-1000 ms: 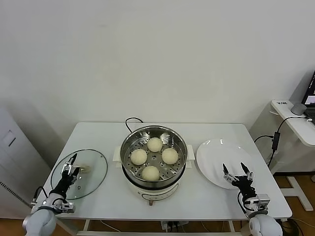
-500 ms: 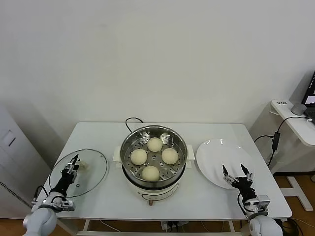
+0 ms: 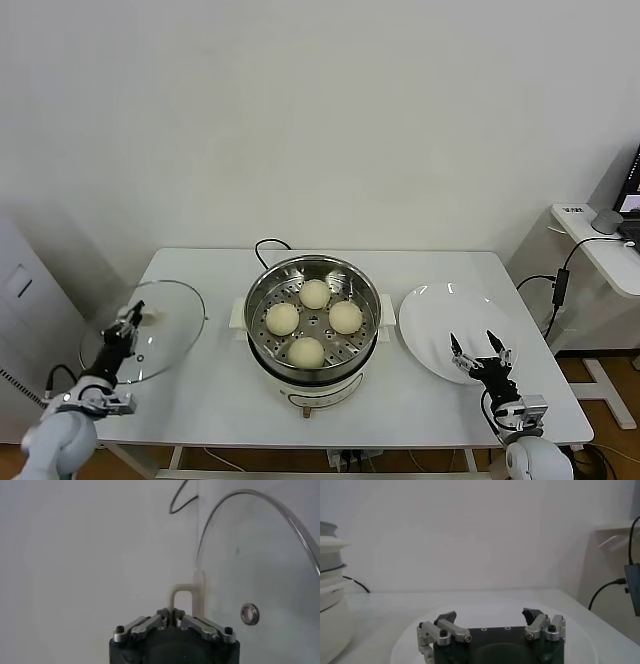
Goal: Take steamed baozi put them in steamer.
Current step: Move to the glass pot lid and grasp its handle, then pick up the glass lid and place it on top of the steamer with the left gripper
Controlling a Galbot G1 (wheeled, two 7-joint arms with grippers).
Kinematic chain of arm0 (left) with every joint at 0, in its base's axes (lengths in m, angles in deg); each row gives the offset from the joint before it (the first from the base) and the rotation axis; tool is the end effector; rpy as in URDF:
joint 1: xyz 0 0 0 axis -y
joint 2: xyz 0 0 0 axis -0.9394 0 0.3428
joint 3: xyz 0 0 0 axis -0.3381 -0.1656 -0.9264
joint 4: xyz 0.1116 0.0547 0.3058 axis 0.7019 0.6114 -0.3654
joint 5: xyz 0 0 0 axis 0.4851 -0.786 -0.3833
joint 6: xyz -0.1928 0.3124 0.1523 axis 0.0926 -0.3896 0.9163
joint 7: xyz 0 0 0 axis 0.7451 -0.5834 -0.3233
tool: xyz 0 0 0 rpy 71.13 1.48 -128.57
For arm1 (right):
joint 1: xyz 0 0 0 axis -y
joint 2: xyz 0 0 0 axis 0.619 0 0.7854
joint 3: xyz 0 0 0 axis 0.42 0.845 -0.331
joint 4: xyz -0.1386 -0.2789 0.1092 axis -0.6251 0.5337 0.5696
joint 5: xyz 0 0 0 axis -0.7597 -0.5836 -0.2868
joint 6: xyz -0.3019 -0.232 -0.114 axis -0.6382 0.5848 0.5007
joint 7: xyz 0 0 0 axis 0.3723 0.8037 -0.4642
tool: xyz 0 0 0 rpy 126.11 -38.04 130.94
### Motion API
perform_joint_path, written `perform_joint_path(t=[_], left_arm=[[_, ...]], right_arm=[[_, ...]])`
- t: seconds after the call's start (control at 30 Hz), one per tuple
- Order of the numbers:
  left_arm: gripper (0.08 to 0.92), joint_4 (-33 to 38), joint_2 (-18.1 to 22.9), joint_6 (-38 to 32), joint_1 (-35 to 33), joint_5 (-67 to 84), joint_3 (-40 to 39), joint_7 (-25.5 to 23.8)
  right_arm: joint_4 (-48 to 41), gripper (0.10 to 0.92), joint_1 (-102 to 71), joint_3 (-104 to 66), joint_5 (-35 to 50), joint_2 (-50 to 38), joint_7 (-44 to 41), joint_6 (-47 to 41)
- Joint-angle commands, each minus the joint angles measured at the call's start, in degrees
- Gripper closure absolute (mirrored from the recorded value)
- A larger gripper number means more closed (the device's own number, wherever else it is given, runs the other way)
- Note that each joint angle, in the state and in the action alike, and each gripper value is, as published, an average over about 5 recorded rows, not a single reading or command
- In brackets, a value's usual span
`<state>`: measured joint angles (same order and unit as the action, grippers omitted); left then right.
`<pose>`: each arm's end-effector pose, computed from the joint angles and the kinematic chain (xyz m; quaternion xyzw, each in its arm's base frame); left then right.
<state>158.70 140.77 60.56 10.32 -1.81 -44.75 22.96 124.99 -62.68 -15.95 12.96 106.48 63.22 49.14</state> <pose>0.3414 0.2140 -0.3410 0.0096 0.7043 0.7094 0.0270 0.3088 -0.1890 -0.4214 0.0192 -0.9988 -0.0089 0.0438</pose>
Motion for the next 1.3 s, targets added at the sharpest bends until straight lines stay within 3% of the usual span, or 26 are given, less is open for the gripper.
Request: perform_joint_path(t=[0.03,0.4,0.6,0.8,1.3], left_arm=[[0.891,16.0,-5.8,9.0,-1.2,8.8,0.4,-7.7],[0.891,30.5,-9.0,22.6,-2.2,6.0,-4.9,-16.7],[0.891,35.1,-8.7,35.1,-1.7,1.1,-15.1,-17.9],[0.891,35.2,-7.3,40.9,3.3,-5.7,-24.7,-19.6],[0.891,31.1,2.8,45.8,11.4,-14.9,-39.1,-23.4]], right_arm=[[0.6,0.203,-0.1,0.1,0.1,0.0,0.0,-0.3],[0.6,0.203,0.8,0.6,0.3,-0.7,0.1,-0.6],[0.3,0.203,1.5,0.9,0.6,-1.0,0.2,-0.8],[0.1,0.203,1.6,1.0,0.6,-1.3,0.2,-0.8],[-0.1,0.203,1.8,1.1,0.4,-1.4,0.5,-1.1]])
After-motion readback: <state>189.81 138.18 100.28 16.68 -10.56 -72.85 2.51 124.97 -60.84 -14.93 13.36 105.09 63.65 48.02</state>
